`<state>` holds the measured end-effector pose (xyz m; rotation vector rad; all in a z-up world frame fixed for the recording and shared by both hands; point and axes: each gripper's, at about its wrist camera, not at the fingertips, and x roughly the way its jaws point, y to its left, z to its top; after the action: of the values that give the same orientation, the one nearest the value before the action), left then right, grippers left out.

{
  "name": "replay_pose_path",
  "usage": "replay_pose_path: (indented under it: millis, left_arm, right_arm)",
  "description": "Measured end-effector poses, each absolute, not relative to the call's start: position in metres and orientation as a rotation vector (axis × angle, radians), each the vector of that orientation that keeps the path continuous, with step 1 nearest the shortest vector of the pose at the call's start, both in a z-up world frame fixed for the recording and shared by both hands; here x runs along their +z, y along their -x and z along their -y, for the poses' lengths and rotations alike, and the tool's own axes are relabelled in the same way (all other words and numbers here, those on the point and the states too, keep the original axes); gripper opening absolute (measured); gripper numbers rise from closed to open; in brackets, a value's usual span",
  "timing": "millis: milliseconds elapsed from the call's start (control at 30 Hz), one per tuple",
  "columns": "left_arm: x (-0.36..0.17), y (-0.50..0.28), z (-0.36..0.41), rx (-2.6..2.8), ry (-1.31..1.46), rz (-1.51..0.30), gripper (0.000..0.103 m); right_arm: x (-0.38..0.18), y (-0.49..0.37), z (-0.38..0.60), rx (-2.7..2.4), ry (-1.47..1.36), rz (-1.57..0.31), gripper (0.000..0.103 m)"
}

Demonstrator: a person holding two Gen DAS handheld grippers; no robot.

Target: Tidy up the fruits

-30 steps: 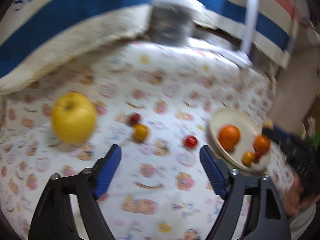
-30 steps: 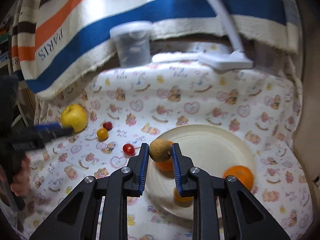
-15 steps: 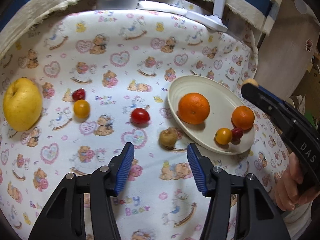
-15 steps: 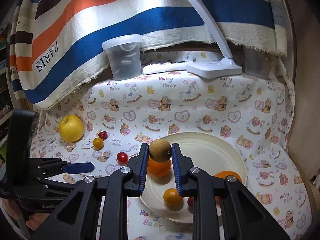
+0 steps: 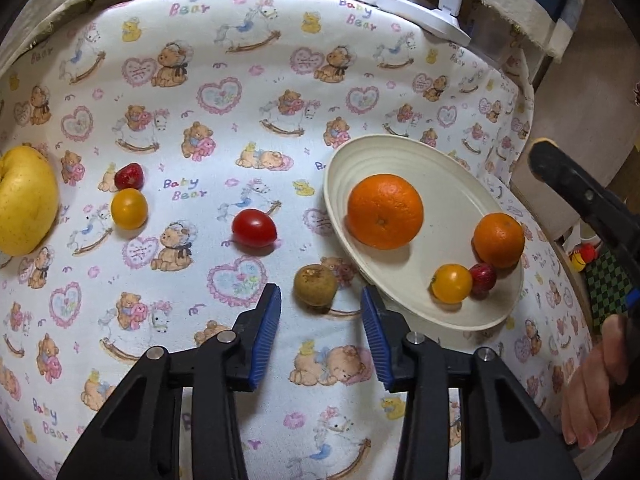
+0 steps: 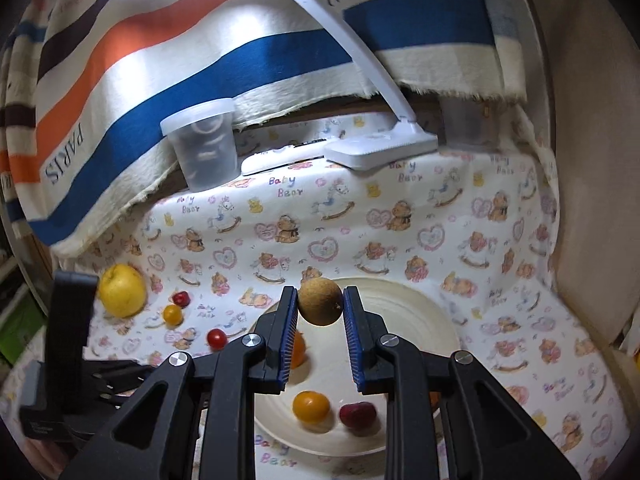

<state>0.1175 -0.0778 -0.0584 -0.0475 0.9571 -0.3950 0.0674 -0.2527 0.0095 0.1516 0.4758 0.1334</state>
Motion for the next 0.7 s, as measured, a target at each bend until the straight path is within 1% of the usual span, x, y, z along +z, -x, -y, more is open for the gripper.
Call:
replay_pose_path:
  millis: [167,300,333,367,433,500,533,700]
  left_arm:
    - [-0.062,-0.118,0.080,-0.375,0.023,-0.949,0.040]
    - [-0.067,-0.117,0.081,-0.362,0.022,-0.937,0.040]
    - [-0.067,-0.117,0.081,-0.365,0.016,-0.926,0.037]
    - [-0.067,-0.116,0.082,-0.383,0.015,-0.928,0.022]
    - [-0.066,-0.115,0.081,-0.410,0.026,-0.934,0.019]
    - [-0.061,-0.112,0.082,-0.400,0.007,-0.909,0.005]
    - [-0.058,-0.110,0.083,-0.398,-0.011,-0.898,0.000]
    - [-0.033,-0.097,0.079,-0.392,-0.034,-0.826,0.000]
  right_arm:
    - [0.009,-0.066,0.251,0.119,-0.138,-0.477,0.024]
    - [0.007,-0.069,0.248,0.143,-0.143,-0.524,0.024]
    - [0.007,-0.069,0.248,0.128,-0.144,-0.522,0.024]
    - [0.007,-0.068,0.248,0.112,-0.144,-0.515,0.024]
    - [0.008,-0.068,0.251,0.102,-0.141,-0.505,0.024]
    - [0.010,-0.068,0.254,0.091,-0.144,-0.501,0.024]
    - [0.011,-0.068,0.255,0.084,-0.140,-0.495,0.024]
    - [0.018,-0.062,0.257,-0.018,-0.095,-0.435,0.024]
